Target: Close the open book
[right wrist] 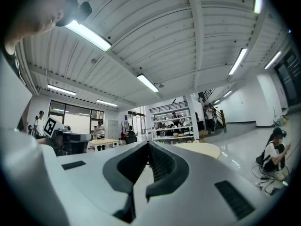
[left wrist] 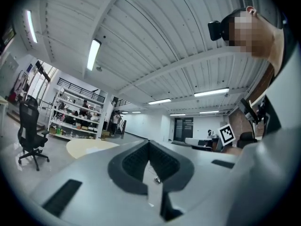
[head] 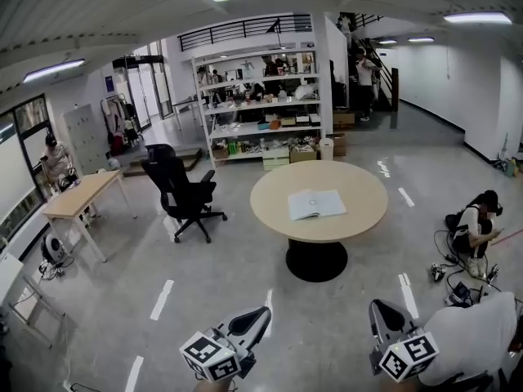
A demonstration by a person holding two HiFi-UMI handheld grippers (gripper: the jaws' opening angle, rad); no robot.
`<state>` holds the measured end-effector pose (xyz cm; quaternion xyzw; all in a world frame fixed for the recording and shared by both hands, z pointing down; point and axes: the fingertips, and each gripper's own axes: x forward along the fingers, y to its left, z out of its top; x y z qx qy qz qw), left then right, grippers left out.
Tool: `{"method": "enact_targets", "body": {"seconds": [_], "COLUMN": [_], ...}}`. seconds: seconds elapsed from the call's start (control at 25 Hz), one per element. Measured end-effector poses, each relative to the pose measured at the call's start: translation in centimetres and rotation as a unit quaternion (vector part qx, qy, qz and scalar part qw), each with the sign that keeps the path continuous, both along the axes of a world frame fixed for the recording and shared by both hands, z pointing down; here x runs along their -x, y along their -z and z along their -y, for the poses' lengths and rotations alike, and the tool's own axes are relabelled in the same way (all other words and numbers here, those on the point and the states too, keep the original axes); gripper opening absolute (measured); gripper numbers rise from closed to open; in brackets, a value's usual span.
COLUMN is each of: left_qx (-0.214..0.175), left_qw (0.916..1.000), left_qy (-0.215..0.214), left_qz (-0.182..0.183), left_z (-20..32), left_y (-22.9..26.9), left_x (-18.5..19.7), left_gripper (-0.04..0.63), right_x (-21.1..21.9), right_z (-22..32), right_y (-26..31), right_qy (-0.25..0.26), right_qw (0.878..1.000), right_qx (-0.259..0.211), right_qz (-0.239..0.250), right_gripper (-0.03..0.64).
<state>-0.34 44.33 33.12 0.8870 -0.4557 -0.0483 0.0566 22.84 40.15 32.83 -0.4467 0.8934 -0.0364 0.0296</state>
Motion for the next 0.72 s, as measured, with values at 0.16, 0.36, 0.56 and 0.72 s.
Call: {"method": "enact_targets", "body": {"seconds": [0.16,0.36,0.56,0.72], "left_qx": [0.015,0.018,0.022,0.015], "left_qw": [0.9998,0.9998,0.9997,0.9998], "left_qy": [0.010,-0.002,-0.004,-0.011], "left_qz": [-0.007,0.008,0.003,0.002], "left_z": [4.2,9.3,16.6,23.4], "left_y": [-0.5,-1.2,-2.2,-2.1], "left_x": [-1.0,-1.6,0.1,2.3], "left_gripper": [-0.014,-0.014,-0.014,-0.014], "right_x": [-0.9,-0.3,1.5,3.7], "right_z": [4.6,9.1,16.1,22.7], "right_y": [-0.4,-0.9,-1.5,-1.4], "right_qy": [0.004,0.019,0.013,0.005], "right_qw": [1.000,1.000,1.000,1.000], "right_qx": [0.008,0.014,0.023,0.026], "right_qz": [0.011,0.013,0.013,0.003], "right_gripper": [-0.002,-0.002,-0.002,-0.002]}}
